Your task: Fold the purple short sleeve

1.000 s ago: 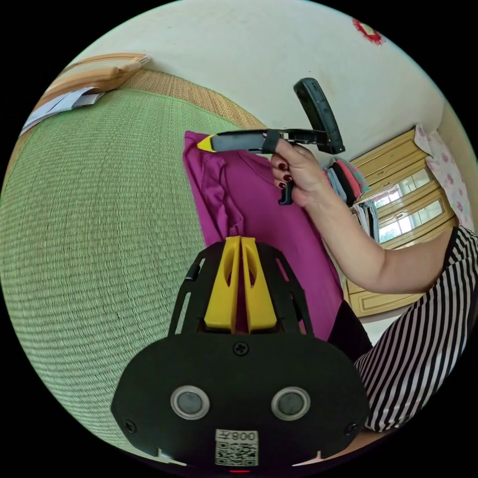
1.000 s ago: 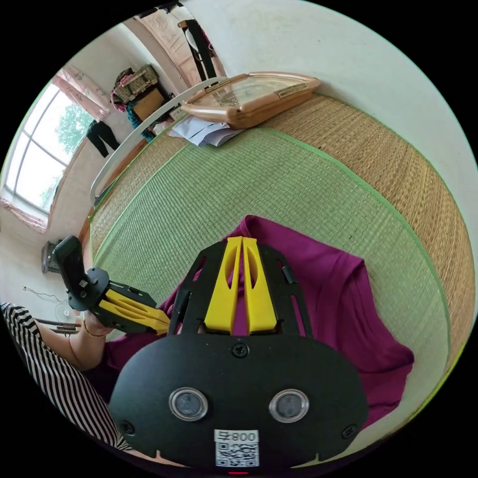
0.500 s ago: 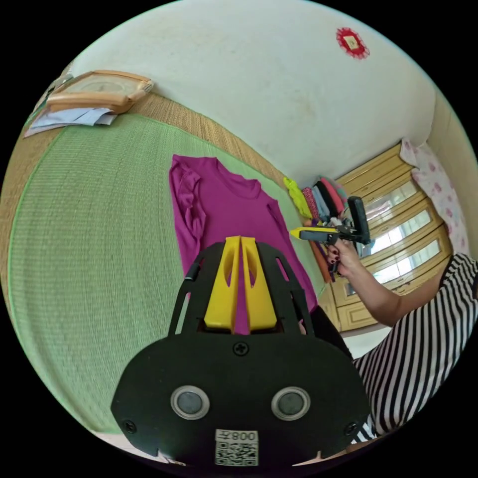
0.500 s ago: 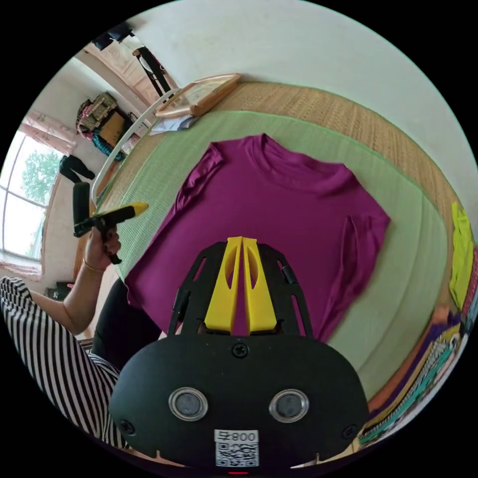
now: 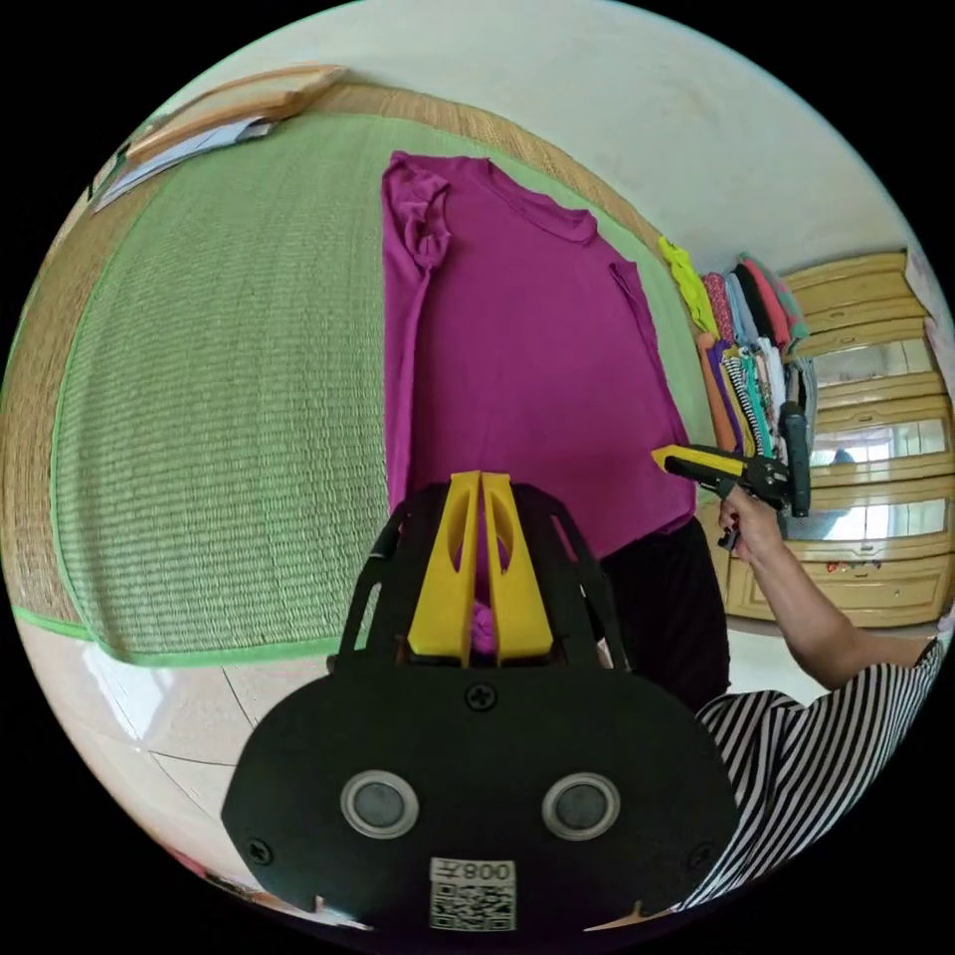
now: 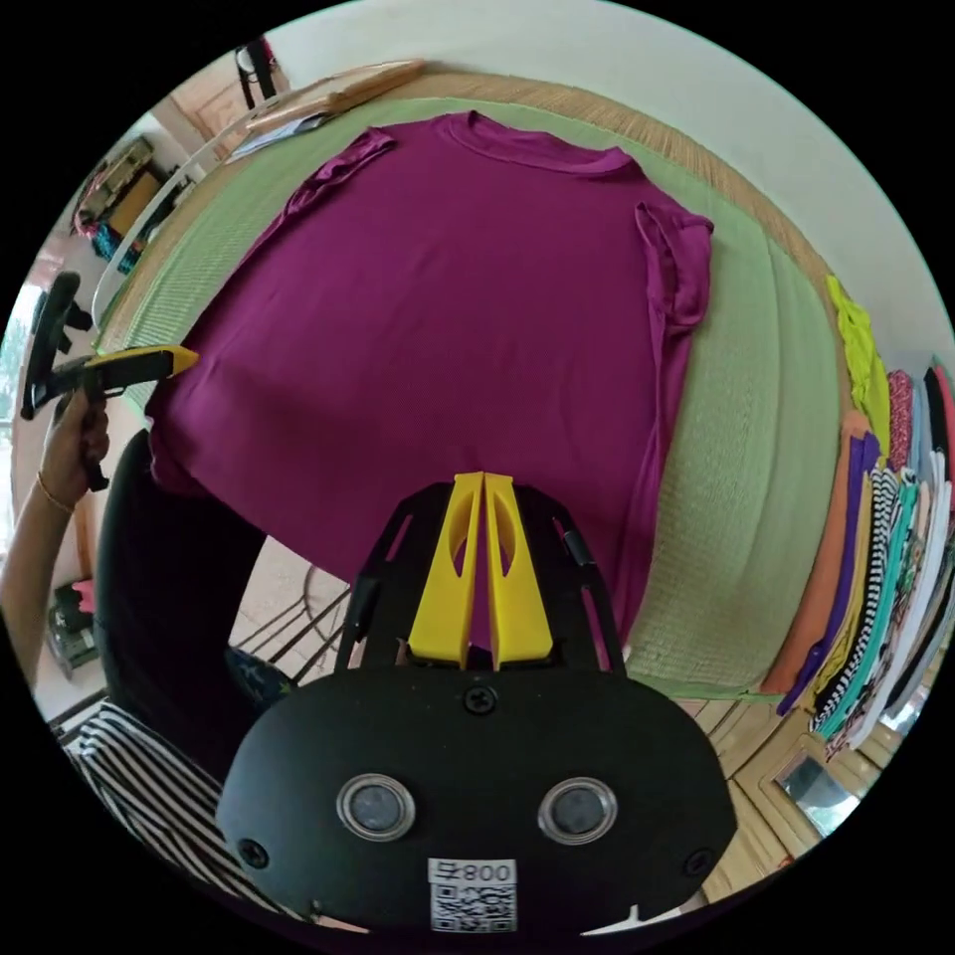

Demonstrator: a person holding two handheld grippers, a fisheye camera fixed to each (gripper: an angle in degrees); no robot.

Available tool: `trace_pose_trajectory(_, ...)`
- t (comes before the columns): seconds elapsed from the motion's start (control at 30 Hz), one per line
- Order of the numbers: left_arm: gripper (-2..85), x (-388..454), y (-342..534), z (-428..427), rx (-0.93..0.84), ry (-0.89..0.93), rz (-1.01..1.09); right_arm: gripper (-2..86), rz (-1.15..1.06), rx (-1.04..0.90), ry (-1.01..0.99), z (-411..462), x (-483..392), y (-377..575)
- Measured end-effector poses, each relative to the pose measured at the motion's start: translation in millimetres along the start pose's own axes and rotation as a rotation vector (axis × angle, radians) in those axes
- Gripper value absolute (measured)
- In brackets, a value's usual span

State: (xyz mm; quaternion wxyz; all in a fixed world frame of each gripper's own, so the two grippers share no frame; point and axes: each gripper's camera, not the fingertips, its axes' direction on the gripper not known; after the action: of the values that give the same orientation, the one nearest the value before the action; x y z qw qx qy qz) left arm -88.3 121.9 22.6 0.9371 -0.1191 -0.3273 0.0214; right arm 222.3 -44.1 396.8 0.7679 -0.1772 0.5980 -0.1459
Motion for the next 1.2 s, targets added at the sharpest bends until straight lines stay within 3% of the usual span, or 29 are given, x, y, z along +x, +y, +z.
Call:
trace_pose_trajectory(0.1, 1.0, -2, 31, -15, 0.032, 0.003, -0.025, 0.1, 0.044, 0.061, -0.176, -24, 26, 32)
trace_pose_trajectory(0.33, 6.5, -22, 111, -10, 0.009, 0.037, -0.175, 0.1, 0.241, 0.177, -0.308, -55, 102, 155)
trace_pose_trajectory(0.53, 9.8, -8, 122, 23, -0.082, 0.058, -0.145, 0.4, 0.373, 0.193, -0.478, -45, 143, 235)
trace_pose_trajectory(0.83, 3.2, 6, 136, 70, -0.191, -0.055, -0.136, 4.1, 0.419, 0.199, -0.520, -45, 157, 285)
trace_pose_trajectory(1.2, 1.3, 1, 196, 58, -0.120, 0.034, -0.169, 8.1, 0.430, 0.151, -0.487, -38, 176, 305)
